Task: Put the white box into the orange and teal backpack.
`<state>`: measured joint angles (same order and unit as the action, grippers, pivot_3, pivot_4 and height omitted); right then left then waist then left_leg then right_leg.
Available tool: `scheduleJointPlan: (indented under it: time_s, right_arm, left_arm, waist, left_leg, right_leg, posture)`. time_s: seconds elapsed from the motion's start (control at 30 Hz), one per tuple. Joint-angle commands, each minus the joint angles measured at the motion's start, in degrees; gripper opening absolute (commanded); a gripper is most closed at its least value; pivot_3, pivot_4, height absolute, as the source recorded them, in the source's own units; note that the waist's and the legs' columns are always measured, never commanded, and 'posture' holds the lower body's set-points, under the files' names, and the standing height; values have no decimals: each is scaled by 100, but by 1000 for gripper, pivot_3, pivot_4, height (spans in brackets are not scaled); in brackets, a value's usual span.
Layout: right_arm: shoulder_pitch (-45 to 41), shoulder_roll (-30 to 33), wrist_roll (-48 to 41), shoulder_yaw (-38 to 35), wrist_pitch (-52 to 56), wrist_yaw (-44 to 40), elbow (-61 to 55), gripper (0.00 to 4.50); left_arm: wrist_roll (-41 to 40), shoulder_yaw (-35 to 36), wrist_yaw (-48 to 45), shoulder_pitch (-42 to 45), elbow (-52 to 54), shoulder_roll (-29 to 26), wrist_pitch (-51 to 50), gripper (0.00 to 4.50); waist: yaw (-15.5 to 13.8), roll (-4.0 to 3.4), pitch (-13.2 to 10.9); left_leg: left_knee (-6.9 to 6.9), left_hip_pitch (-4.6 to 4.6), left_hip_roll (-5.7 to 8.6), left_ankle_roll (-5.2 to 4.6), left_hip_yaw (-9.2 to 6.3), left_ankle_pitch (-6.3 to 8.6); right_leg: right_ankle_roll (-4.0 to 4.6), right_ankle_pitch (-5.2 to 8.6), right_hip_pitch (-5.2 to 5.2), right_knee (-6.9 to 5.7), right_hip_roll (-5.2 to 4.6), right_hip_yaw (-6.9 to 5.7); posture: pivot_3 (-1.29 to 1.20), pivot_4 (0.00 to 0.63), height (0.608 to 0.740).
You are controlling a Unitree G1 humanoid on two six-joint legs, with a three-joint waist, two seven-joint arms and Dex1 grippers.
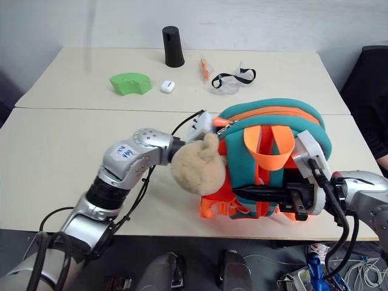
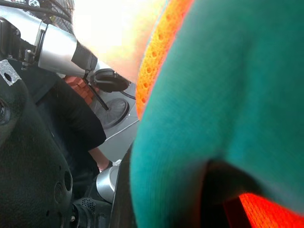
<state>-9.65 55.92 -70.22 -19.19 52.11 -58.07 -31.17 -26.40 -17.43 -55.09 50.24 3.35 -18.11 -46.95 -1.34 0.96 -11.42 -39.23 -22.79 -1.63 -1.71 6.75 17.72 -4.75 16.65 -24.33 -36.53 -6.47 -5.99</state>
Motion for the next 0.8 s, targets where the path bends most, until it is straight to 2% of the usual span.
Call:
scheduleJointPlan:
  time_s: [0.03,0.07,0.27,0.37,0.43,0.53,0.63,0.7,0.8]
  right_arm:
    - [41,-60,6,-77,-129,36,-101,0]
    - [49,-86,44,-60,-152,62,-103,0]
    - [36,-269,428,110,-371,313,-130,0]
    - [-159,-485,736,321,-486,711,-61,0]
    - [-246,-570,827,424,-493,834,-45,0]
    - [-276,-612,896,510,-518,870,-74,0]
    - [-300,-619,939,575,-543,869,-73,0]
    - [-318,-625,954,596,-547,863,-59,0]
    - [-407,-638,912,613,-509,865,-34,0]
  left_arm:
    - [-547,595,-439,22,510,-393,-124,3981]
    - [-783,790,-667,-4,643,-644,-234,4213]
    - [-1590,1440,-1245,-21,1042,-1597,-732,4213]
    - [-1939,1704,-1695,-114,1258,-2322,-971,4213]
    - [-2228,1895,-1807,-112,1313,-2620,-1161,4213]
    - [-2723,2201,-1601,56,1283,-2699,-1553,4213]
    - [-3120,2333,-1071,294,1335,-2486,-1924,4213]
    - [-3176,2268,-754,367,1389,-2340,-2040,4213]
    - [-2836,1873,-194,447,1409,-2111,-2095,4213]
  waist:
    - [28,0,0]
    - [34,-1,0]
    - [39,-1,0]
    - [37,-1,0]
    - [43,-1,0]
    - [40,-1,0]
    - [0,0,0]
    - [-1,0,1]
    - [4,0,0]
  left_leg:
    - [0,0,-3,1,1,0]
    - [1,2,-4,2,1,-1]
    - [2,3,-2,6,0,-2]
    - [2,2,0,6,1,-2]
    - [2,4,-2,7,2,-1]
    - [2,4,-1,7,1,-2]
    - [2,3,-1,7,0,-2]
    - [1,3,2,6,-1,-1]
    - [2,5,2,6,-1,-2]
  right_leg:
    - [0,0,-1,0,-1,1]
    - [1,0,-1,-1,0,1]
    - [4,2,-1,-3,3,0]
    - [3,1,0,0,2,1]
    - [3,2,0,-2,5,2]
    - [4,2,0,-2,4,2]
    - [3,2,0,-2,4,2]
    - [1,1,2,-1,3,3]
    - [1,0,2,-3,5,4]
  posture:
    - [0,150,740]
    - [0,150,740]
    - [0,150,740]
    - [0,150,740]
    - [0,150,740]
    - [0,150,740]
    - [0,150,740]
    - [0,150,740]
    - [0,150,740]
